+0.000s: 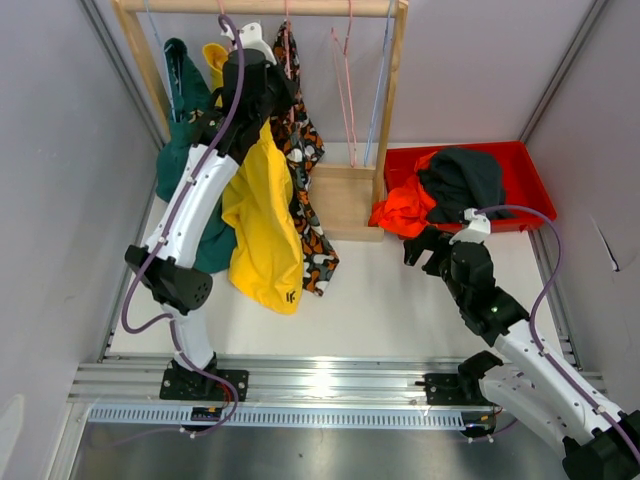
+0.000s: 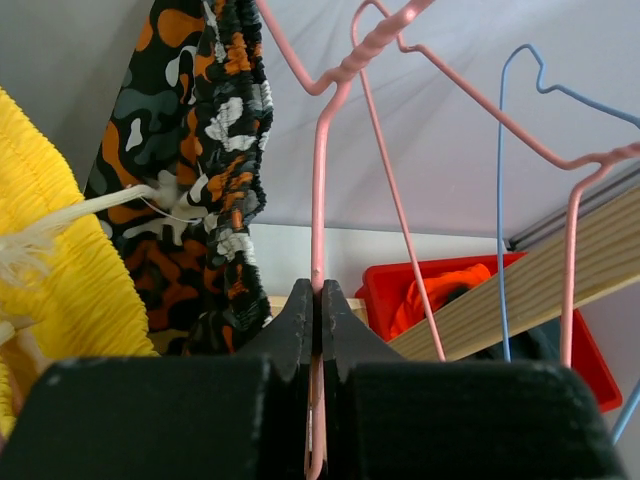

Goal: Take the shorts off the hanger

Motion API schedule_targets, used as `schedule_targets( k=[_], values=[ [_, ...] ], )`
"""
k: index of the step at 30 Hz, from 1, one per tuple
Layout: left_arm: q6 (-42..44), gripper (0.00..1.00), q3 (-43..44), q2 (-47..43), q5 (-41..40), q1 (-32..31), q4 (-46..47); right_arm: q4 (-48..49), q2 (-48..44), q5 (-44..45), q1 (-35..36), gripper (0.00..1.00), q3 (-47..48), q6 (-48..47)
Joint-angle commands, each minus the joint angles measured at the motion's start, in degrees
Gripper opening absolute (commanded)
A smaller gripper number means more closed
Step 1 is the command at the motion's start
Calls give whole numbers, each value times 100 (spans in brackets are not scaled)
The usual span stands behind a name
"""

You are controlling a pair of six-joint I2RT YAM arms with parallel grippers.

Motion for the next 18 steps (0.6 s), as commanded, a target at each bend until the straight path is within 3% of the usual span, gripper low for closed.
schedule_targets(
  k=[1, 7, 14, 18],
  values=[
    [98, 0, 338, -14, 137, 39, 52, 71, -89, 94, 23, 99, 71, -83],
    [-7, 0, 1041, -128, 524, 39, -221, 158, -19, -160, 32, 99, 710, -424],
    [-411, 0, 1095, -568, 1033, 39, -150, 377, 271, -1004, 321, 99, 2011, -777],
    [-692, 0, 1016, -743, 1341, 30, -54, 632, 561, -944, 1250, 99, 2644, -1048]
  ],
)
